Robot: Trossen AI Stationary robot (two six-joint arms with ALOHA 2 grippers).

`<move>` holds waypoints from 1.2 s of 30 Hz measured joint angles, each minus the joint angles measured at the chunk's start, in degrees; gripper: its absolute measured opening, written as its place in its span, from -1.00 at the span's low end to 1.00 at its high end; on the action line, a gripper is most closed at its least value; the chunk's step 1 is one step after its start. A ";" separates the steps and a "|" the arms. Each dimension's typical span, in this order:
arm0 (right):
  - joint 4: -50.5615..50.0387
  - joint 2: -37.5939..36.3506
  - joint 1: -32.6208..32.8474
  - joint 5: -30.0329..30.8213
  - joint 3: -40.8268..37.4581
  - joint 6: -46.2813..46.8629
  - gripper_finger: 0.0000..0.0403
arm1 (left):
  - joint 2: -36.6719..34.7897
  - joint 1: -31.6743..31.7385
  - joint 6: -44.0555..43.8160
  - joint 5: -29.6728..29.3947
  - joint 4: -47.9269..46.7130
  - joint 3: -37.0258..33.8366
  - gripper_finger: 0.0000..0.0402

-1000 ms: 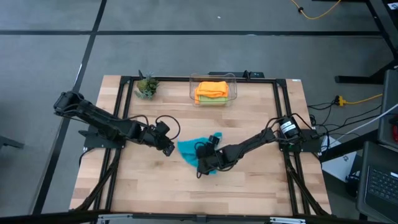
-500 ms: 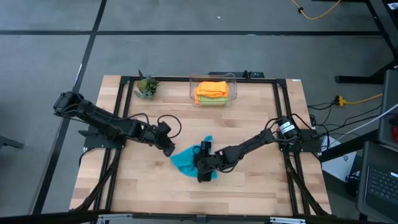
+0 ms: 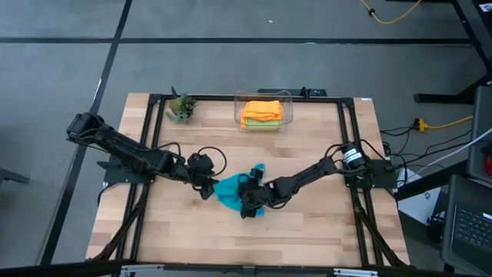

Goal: Fold microfiber towels
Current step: Fold the blue microfiber cloth

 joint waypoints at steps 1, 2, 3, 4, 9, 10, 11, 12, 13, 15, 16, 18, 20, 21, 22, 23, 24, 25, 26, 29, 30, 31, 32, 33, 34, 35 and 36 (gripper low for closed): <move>-0.16 0.04 -0.24 1.81 -0.02 0.10 -0.08 | 0.00 0.00 0.88 0.01 0.00 0.00 -0.07; -0.29 0.08 -0.45 3.14 -0.04 0.15 -0.08 | 0.00 0.00 1.16 0.06 -0.05 0.00 -0.07; -0.34 0.09 -0.74 3.70 -0.09 0.19 -0.08 | 0.00 0.02 1.15 0.10 -0.10 0.00 -0.07; -0.37 0.09 -1.02 3.60 -0.09 0.20 -0.08 | 0.00 0.09 1.07 0.23 -0.08 0.00 -0.07; -0.62 -0.02 -1.81 -0.39 -0.07 0.15 -0.08 | 0.20 1.99 -2.99 2.46 -0.15 -0.29 -0.07; -0.60 -0.02 -1.81 -0.40 -0.07 0.10 -0.08 | 0.62 2.42 -4.33 2.50 0.53 -0.70 -0.07; -0.57 -0.02 -1.81 -0.34 -0.07 -0.02 -0.08 | 1.16 2.86 -5.46 2.62 0.93 -1.29 -0.07; -0.55 -0.02 -1.81 -0.30 -0.07 -0.06 -0.08 | 1.70 3.22 -6.30 2.97 1.29 -2.11 -0.07; -0.50 -0.02 -1.78 -0.26 -0.07 -0.02 -0.08 | 2.38 3.67 -6.95 3.77 1.87 -2.78 -0.06; -0.45 -0.02 -1.78 0.05 -0.07 0.05 -0.08 | 3.93 4.82 -8.43 5.83 4.12 -3.88 -0.03; -0.33 -0.02 -1.76 0.19 -0.07 0.07 -0.08 | 4.62 5.35 -9.16 6.20 4.53 -4.35 -0.01; -0.30 -0.02 -1.76 0.09 -0.07 0.08 -0.08 | 6.18 6.39 -9.50 6.21 4.65 -4.66 0.06; -0.20 -0.02 -1.74 0.07 -0.05 -0.36 -0.08 | 7.11 7.57 -9.56 6.29 4.93 -4.66 0.13; -0.22 -0.02 -1.68 -0.18 -0.07 -1.33 -0.08 | 7.38 8.12 -9.65 6.44 5.18 -4.66 0.16; -0.27 -0.02 -1.67 -0.75 -0.05 -2.84 -0.08 | 7.63 8.70 -9.68 7.13 5.36 -4.66 0.19; -0.23 -0.02 -1.73 -1.72 -0.04 -4.52 -0.08 | 7.85 9.26 -9.69 8.28 5.39 -4.66 0.21; -0.17 -0.02 -1.76 -2.23 0.00 -5.61 -0.08 | 7.96 9.88 -9.86 9.74 5.38 -4.66 0.23; -0.12 -0.02 -1.76 -2.30 0.00 -6.08 -0.08 | 8.03 10.51 -10.32 11.32 5.39 -4.66 0.25; -0.10 -0.02 -1.75 -2.31 0.00 -6.11 -0.08 | 8.31 11.15 -11.04 12.88 5.55 -4.63 0.25; -0.12 -0.02 -1.76 -2.45 0.00 -5.90 -0.08 | 9.36 12.76 -12.06 16.89 5.42 -4.65 0.26; -0.14 -0.02 -1.76 -2.51 0.00 -5.88 -0.08 | 10.08 13.17 -12.70 17.88 5.95 -4.61 0.26; -0.07 -0.02 -1.76 -2.55 -0.02 -5.88 -0.08 | 10.47 13.55 -12.83 18.36 5.95 -4.57 0.26; 0.10 -0.02 -1.76 -2.57 -0.05 -5.86 -0.08 | 11.09 13.91 -12.91 19.12 6.02 -4.46 0.26; 0.09 -0.02 -1.76 -2.56 -0.06 -5.86 -0.08 | 11.58 14.23 -12.95 19.95 6.14 -4.37 0.26; 0.11 -0.02 -1.76 -2.53 -0.05 -5.86 -0.08 | 12.04 14.49 -12.96 20.56 6.27 -4.39 0.26; 0.12 -0.02 -1.76 -2.54 -0.05 -5.88 -0.08 | 12.28 14.79 -13.25 21.20 6.34 -4.33 0.26; 0.11 -0.02 -1.76 -2.53 -0.05 -5.88 -0.08 | 12.31 15.06 -13.99 21.97 6.39 -4.33 0.26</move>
